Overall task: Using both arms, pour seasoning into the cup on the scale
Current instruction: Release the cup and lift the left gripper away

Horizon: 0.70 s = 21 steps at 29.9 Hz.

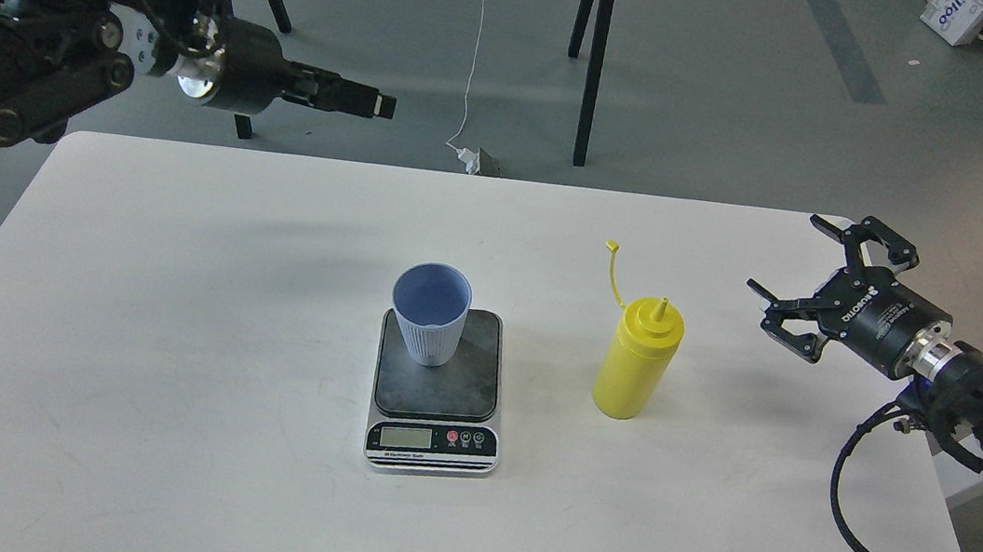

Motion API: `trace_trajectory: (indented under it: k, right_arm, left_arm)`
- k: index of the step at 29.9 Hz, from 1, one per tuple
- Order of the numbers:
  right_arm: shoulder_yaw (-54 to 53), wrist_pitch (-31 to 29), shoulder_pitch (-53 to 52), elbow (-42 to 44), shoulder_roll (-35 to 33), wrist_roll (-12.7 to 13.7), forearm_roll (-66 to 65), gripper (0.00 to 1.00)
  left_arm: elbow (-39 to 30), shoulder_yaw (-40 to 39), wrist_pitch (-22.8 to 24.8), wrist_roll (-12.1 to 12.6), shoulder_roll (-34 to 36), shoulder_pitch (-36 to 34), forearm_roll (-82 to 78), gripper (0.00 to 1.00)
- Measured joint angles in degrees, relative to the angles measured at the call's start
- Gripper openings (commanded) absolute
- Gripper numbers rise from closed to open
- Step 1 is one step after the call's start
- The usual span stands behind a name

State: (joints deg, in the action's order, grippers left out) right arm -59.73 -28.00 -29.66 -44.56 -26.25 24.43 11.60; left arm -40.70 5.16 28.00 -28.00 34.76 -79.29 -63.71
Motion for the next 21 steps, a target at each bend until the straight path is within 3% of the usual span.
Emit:
trace_trajectory:
  k: [4,10,14,21]
  right_arm:
    - [0.28,0.0,-0.56,-0.29,0.46,0.05,-0.01,0.97]
    - [0.83,0.0,-1.39,-0.17,1.3,-0.06,-0.01,0.97]
    - [0.89,0.0,-1.7,0.04,1.62,-0.16,-0.01,0.97]
    - [1.02,0.0,-2.28,0.08,1.64,-0.13,-0.01,0.97]
  left_arm:
    - [0.58,-1.77,0.0,0.0,5.32,2.57,17.52,0.99]
    - [0.7,-4.87,0.0,0.01,8.25,13.84,41.85,0.99]
    - [0.74,-6.28,0.0,0.01,7.95,18.56,45.92,0.99]
    - [1.14,-7.09,0.0,0.01,7.7,19.68,46.59,0.99]
